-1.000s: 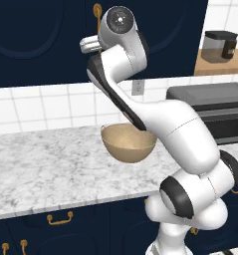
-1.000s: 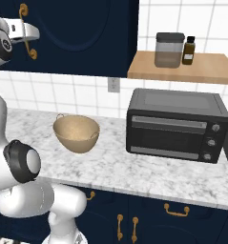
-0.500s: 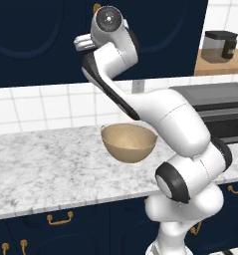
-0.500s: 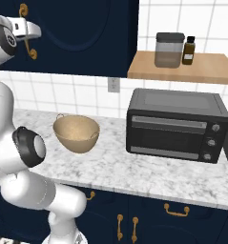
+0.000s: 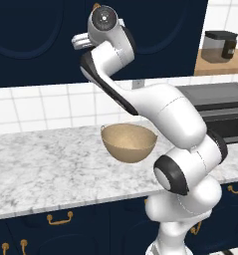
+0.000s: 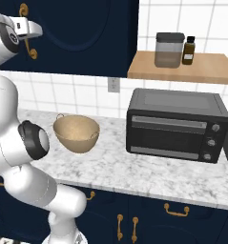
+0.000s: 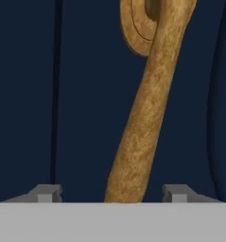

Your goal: Open the cabinet, pick up the bread from the cabinet and place it in the basket. Then move the basket to the dining counter.

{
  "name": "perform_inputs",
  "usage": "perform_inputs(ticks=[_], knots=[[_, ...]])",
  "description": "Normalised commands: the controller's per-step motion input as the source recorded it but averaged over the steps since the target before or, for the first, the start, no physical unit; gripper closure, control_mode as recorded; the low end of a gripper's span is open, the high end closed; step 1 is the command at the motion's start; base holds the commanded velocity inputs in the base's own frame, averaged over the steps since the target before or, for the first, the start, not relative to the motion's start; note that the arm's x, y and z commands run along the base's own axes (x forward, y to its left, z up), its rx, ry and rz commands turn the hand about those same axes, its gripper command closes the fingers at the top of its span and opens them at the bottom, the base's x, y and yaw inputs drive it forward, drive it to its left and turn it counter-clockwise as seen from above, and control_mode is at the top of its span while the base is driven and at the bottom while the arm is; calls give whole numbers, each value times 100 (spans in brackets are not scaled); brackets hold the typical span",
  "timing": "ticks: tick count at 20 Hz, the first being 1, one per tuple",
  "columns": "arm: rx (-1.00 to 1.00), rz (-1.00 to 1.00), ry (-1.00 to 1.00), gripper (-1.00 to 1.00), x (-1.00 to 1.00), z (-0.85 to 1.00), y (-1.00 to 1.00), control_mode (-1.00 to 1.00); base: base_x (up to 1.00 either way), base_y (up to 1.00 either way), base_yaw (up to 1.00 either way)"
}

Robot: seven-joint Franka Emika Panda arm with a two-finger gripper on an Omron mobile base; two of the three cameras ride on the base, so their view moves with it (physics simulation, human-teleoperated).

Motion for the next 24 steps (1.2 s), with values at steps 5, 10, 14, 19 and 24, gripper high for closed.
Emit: perform_inputs(ticks=[5, 10, 14, 19, 24], knots=[[0, -7, 1, 100, 0, -9, -60, -100, 0, 0, 0], [1, -19, 5, 100, -5, -19, -94, -100, 0, 0, 0], [14, -11, 0, 100, -54, -1, -100, -100, 0, 0, 0], [24, -4, 0, 100, -57, 0, -100, -100, 0, 0, 0], [30, 0, 0, 100, -56, 0, -100, -100, 0, 0, 0]])
